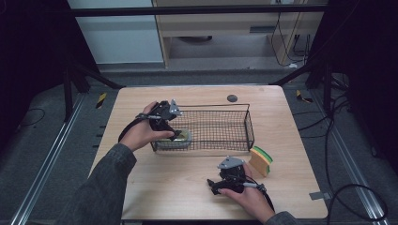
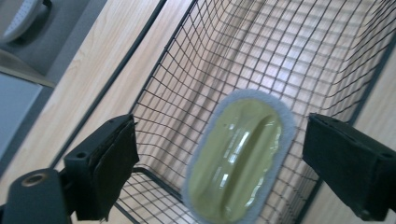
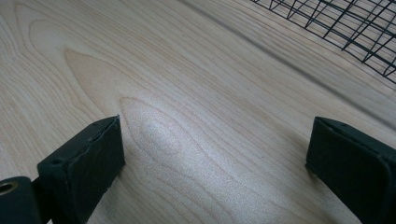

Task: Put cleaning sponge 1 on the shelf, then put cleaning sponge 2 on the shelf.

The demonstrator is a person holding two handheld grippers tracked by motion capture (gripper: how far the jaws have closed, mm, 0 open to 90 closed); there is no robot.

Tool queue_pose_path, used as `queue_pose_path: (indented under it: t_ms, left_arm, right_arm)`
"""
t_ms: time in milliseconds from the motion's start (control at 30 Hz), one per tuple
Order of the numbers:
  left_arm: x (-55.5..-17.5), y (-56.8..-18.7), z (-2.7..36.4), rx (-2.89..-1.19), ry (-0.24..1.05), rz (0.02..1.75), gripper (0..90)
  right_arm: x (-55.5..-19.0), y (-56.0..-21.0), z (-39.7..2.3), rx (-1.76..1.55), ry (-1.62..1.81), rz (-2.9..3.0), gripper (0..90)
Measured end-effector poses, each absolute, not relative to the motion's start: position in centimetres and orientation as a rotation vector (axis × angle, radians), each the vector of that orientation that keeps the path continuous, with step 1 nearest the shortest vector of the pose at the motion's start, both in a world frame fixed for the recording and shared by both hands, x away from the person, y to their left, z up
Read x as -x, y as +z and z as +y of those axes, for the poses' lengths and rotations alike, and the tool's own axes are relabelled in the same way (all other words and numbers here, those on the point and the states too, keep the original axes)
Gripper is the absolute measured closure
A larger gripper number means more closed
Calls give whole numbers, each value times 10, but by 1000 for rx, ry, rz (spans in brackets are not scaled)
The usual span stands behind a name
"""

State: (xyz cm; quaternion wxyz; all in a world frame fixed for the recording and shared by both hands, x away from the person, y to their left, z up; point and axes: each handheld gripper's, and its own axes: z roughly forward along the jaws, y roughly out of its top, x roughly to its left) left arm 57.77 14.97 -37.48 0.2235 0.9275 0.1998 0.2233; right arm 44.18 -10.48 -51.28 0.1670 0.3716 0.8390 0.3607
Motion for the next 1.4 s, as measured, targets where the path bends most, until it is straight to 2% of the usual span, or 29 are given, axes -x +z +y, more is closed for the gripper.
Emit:
queue_pose_path:
  t_ms: [567, 767, 900, 1100, 1133, 1233, 1400]
  left_arm:
    - [-534, -374, 194, -2314, 591, 838, 74]
    - [-505, -400, 228, -2234, 587, 942, 68]
    - [-491, -427, 247, -2166, 562, 1009, 66]
    - [-483, -463, 255, -2270, 552, 1042, 60]
    - [-483, -463, 255, -2270, 552, 1042, 59]
    - [-482, -473, 252, -2274, 536, 1046, 60]
    - [-484, -478, 258, -2223, 524, 1104, 57]
  right_arm:
    - [-442, -513, -105, -1061, 1028, 2385, 43]
    - [-443, -510, -105, -1068, 989, 2412, 49]
    - [-441, -504, -108, -1034, 990, 2449, 93]
    - [-423, -465, -109, -976, 964, 2407, 147]
    - [-423, -465, -109, -976, 964, 2407, 147]
    - [-416, -424, -119, -942, 890, 2368, 163]
    - [-424, -389, -142, -992, 794, 2354, 182]
